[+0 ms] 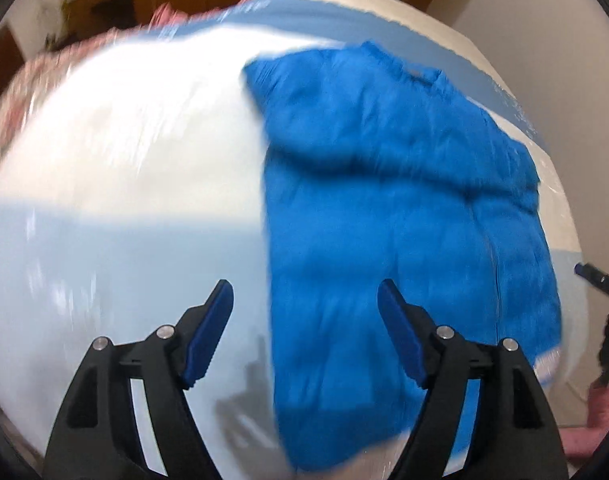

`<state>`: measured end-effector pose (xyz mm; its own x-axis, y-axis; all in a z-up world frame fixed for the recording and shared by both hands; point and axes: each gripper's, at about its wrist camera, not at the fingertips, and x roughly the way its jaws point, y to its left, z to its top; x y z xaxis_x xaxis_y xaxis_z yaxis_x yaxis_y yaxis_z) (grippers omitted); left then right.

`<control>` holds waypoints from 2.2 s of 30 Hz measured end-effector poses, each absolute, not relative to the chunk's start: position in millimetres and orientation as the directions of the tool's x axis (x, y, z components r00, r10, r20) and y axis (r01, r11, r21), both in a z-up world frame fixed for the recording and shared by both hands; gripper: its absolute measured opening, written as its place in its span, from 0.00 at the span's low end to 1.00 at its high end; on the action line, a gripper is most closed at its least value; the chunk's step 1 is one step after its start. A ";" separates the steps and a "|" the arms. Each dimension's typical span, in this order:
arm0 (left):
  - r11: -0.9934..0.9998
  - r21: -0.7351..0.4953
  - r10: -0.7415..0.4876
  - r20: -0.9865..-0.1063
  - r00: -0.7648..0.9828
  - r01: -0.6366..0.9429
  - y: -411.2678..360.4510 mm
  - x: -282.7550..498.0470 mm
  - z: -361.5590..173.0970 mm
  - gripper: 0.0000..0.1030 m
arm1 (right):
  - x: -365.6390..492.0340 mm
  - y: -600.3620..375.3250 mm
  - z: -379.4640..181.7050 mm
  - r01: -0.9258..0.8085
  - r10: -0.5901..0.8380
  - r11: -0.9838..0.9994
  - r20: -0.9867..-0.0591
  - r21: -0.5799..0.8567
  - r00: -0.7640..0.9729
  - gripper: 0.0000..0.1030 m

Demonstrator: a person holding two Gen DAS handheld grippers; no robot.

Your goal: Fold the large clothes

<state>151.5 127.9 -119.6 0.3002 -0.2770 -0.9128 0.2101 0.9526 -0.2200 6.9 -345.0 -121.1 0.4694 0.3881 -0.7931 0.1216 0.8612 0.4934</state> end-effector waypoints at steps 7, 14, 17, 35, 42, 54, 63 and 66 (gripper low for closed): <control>0.916 -0.385 -0.400 -0.899 0.181 0.113 156.2 73.0 -155.0 0.74 | -68.6 -351.3 -164.2 0.226 0.427 0.815 -0.817 0.533 0.388 0.60; 0.906 -0.417 -0.424 -0.897 0.127 0.074 137.6 52.5 -187.5 0.75 | -75.0 -342.9 -203.9 0.254 0.464 0.785 -0.808 0.565 0.362 0.67; 0.894 -0.440 -0.447 -0.884 0.137 0.082 132.3 48.6 -185.2 0.65 | -73.1 -340.8 -206.0 0.242 0.471 0.781 -0.797 0.576 0.377 0.63; 0.867 -0.497 -0.493 -0.838 0.234 0.043 156.5 33.6 -144.7 0.11 | -74.4 -326.0 -179.7 0.145 0.592 0.706 -0.690 0.694 0.417 0.13; 0.892 -0.451 -0.449 -0.873 0.191 0.037 161.3 25.2 -152.9 0.11 | -87.3 -314.1 -187.1 0.139 0.588 0.734 -0.724 0.665 0.360 0.13; 0.921 -0.385 -0.390 -0.911 0.130 0.065 145.5 42.8 -184.1 0.32 | -75.3 -331.4 -223.1 0.251 0.587 0.707 -0.747 0.661 0.312 0.27; 0.920 -0.385 -0.392 -0.911 0.127 0.074 146.2 37.6 -184.1 0.55 | -75.2 -318.4 -225.1 0.231 0.582 0.731 -0.763 0.642 0.281 0.40; 0.912 -0.394 -0.407 -0.904 0.129 0.113 139.0 38.7 -178.6 0.17 | -72.5 -312.2 -221.4 0.195 0.586 0.740 -0.759 0.644 0.283 0.23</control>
